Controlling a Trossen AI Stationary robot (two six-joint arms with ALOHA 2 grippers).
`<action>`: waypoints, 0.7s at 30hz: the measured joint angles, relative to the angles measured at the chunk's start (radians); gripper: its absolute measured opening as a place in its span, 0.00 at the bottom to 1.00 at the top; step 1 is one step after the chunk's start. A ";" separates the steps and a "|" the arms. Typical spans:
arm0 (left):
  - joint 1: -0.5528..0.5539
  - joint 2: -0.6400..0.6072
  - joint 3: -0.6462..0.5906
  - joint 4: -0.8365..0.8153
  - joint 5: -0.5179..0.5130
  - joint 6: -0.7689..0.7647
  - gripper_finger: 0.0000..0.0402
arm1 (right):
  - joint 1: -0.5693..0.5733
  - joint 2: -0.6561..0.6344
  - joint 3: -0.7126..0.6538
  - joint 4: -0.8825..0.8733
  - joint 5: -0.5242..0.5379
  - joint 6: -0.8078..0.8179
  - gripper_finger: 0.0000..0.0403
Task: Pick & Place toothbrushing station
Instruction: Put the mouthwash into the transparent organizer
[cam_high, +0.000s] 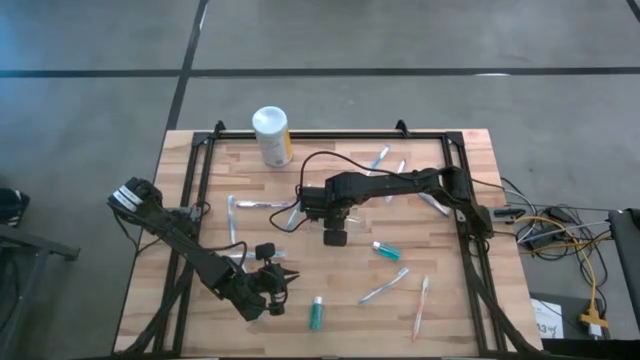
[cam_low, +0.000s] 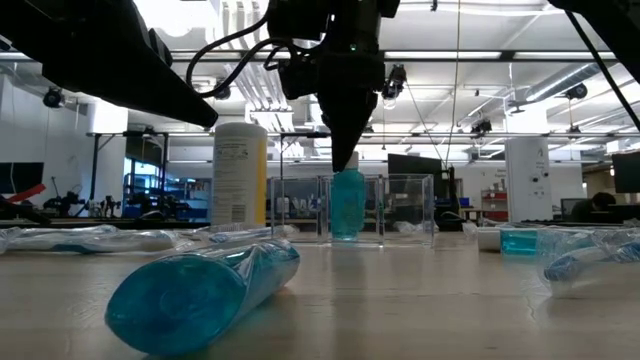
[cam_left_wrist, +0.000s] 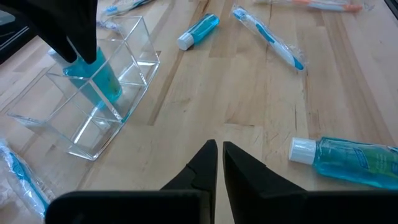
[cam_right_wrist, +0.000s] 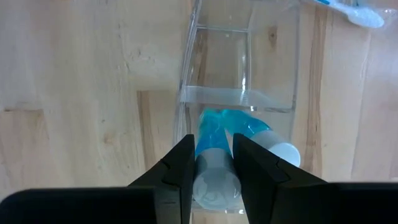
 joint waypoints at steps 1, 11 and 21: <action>0.000 0.000 0.000 0.000 0.000 0.000 0.08 | 0.000 0.000 0.000 0.001 0.000 -0.001 0.22; -0.004 0.000 -0.008 -0.001 0.000 -0.010 0.08 | 0.000 0.003 0.000 0.028 -0.003 0.050 0.22; -0.006 0.000 -0.008 -0.001 0.000 0.003 0.08 | -0.001 0.005 -0.053 0.078 -0.003 0.087 0.23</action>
